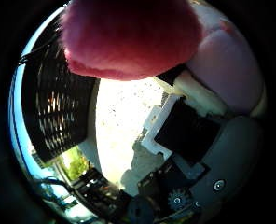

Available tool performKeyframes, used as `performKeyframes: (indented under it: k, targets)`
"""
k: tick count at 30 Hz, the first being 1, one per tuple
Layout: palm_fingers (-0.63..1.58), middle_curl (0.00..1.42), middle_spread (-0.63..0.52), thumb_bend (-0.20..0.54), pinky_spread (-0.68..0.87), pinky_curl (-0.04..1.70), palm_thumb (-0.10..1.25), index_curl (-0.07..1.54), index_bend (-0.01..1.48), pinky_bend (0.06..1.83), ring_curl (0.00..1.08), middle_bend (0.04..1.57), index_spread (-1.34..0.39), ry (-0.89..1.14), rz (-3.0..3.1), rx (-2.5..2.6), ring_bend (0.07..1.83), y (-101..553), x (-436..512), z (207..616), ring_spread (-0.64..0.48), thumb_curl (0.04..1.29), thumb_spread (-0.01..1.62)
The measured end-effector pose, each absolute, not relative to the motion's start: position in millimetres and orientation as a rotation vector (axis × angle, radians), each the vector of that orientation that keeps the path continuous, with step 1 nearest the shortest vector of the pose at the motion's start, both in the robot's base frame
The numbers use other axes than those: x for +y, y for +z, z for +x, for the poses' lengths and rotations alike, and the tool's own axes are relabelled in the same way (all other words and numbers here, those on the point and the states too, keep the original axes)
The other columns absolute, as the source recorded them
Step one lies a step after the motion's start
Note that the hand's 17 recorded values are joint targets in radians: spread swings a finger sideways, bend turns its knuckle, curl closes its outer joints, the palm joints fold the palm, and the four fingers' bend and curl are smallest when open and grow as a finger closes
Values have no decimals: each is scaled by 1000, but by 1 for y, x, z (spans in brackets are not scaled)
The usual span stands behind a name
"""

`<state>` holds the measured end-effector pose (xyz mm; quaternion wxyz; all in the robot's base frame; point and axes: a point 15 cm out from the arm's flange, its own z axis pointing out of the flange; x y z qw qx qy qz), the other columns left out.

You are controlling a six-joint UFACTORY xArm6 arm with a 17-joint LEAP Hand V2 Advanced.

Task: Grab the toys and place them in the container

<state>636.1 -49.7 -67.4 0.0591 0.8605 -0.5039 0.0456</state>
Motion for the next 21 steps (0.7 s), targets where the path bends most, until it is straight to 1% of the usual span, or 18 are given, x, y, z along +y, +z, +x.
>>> performKeyframes:
  k: [2,5,8,15,21]
  targets:
    - [1168,702,-156,5,385,430,786,377,262,1293,629,936,-470,147,2596,-1543,1234,-52,-59,639,51,457,1073]
    - [1117,788,-184,54,314,505,938,434,372,1428,680,1044,-578,102,2557,-1567,1299,-33,-71,632,-3,515,1077]
    - [1048,848,-200,53,269,552,984,488,432,1495,711,1108,-660,-22,2484,-1573,1340,-13,-81,607,-34,547,1084]
    - [919,955,-222,13,199,639,1009,643,530,1588,773,1198,-821,-163,2410,-1598,1436,105,-66,573,-85,601,1104]
    - [833,1020,-231,-14,165,692,1003,804,577,1644,802,1256,-930,-207,2513,-1621,1504,200,1,556,-106,637,1125]
